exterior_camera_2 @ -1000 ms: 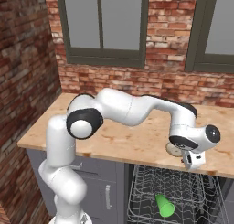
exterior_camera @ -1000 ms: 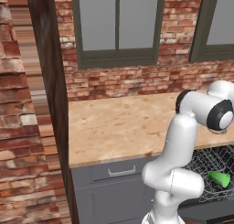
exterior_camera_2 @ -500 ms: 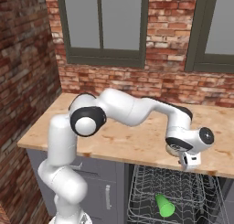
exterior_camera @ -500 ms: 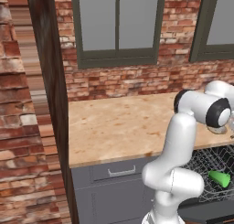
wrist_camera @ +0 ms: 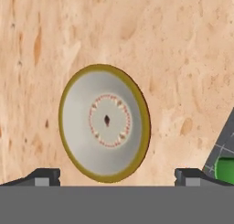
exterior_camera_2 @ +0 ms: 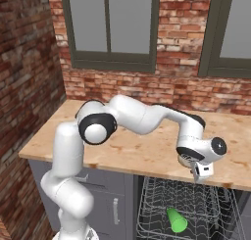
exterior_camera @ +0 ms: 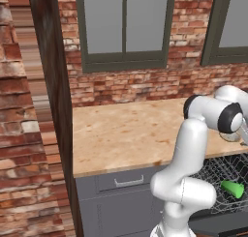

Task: Pick up the cup and bowl from the counter, place them in the dishwasher, and close the dishwasher door.

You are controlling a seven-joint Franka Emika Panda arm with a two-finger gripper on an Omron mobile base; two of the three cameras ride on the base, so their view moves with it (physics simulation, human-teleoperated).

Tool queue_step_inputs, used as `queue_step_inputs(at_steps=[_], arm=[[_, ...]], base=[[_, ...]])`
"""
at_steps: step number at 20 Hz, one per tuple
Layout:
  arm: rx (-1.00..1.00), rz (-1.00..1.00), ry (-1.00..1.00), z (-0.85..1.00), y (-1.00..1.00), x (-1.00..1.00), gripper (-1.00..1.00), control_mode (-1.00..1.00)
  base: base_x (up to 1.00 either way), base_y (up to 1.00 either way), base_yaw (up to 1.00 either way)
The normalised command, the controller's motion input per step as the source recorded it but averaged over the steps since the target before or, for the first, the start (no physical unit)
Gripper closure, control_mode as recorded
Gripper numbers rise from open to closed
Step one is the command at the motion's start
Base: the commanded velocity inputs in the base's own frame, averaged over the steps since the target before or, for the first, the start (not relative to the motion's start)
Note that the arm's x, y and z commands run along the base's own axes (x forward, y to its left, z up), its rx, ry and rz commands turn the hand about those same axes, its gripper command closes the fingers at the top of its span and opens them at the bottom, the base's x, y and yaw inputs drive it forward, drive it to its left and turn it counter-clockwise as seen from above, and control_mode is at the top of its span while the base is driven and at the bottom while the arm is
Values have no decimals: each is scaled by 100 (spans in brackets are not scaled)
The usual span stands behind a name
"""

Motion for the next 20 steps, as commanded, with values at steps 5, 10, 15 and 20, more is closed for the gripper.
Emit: queue_step_inputs(at_steps=[5,10,15,20], arm=[[0,0,-3,-16,0,11,-100,-100],[0,0,-5,-25,-6,0,-100,-100],[0,0,-6,-18,-11,6,-100,-100],[0,0,-6,-17,-14,20,-100,-100]], base=[[0,0,0],[0,0,0],[0,0,0],[0,0,0]])
